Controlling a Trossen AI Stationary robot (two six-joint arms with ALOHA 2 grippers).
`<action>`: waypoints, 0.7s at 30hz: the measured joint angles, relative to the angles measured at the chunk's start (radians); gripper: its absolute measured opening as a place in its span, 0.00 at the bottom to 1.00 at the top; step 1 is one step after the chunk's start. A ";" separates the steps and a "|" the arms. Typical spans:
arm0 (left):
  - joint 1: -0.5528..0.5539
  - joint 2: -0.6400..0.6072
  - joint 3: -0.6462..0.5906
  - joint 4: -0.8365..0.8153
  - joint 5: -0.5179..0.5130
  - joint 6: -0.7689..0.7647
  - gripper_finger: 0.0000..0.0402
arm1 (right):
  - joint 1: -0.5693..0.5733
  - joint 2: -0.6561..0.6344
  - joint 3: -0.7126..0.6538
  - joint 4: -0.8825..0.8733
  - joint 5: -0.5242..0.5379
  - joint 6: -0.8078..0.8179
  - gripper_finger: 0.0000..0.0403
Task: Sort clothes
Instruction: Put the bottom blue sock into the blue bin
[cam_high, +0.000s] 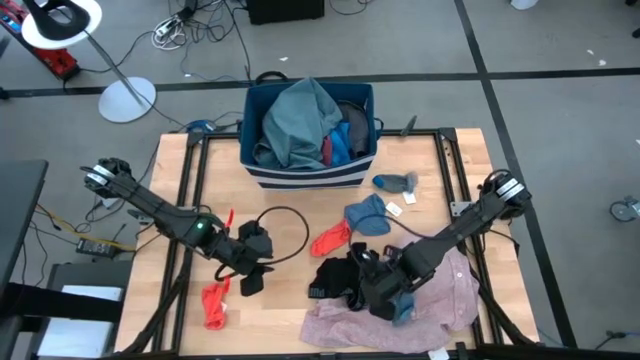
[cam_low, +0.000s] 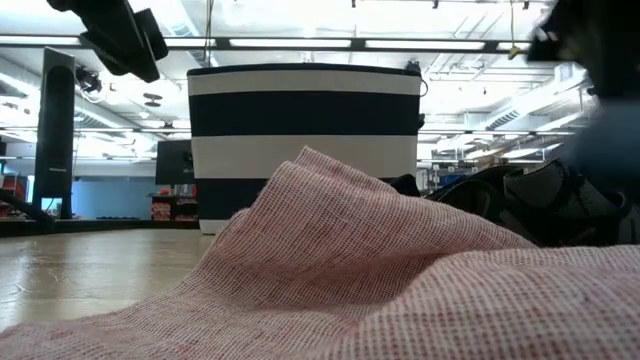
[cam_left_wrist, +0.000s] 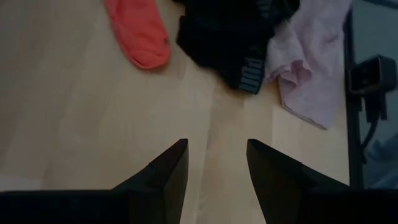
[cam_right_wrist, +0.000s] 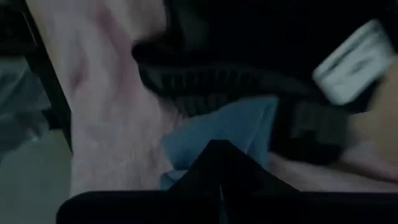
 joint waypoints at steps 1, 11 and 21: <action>0.000 0.000 0.000 0.000 0.006 0.012 0.42 | -0.008 -0.003 0.033 -0.027 0.022 -0.011 0.00; -0.008 -0.075 -0.117 0.097 0.009 0.026 0.42 | -0.137 -0.006 0.381 -0.282 0.154 -0.145 0.00; -0.012 -0.240 -0.302 0.227 0.038 0.020 0.42 | -0.326 -0.006 0.730 -0.355 0.274 -0.330 0.00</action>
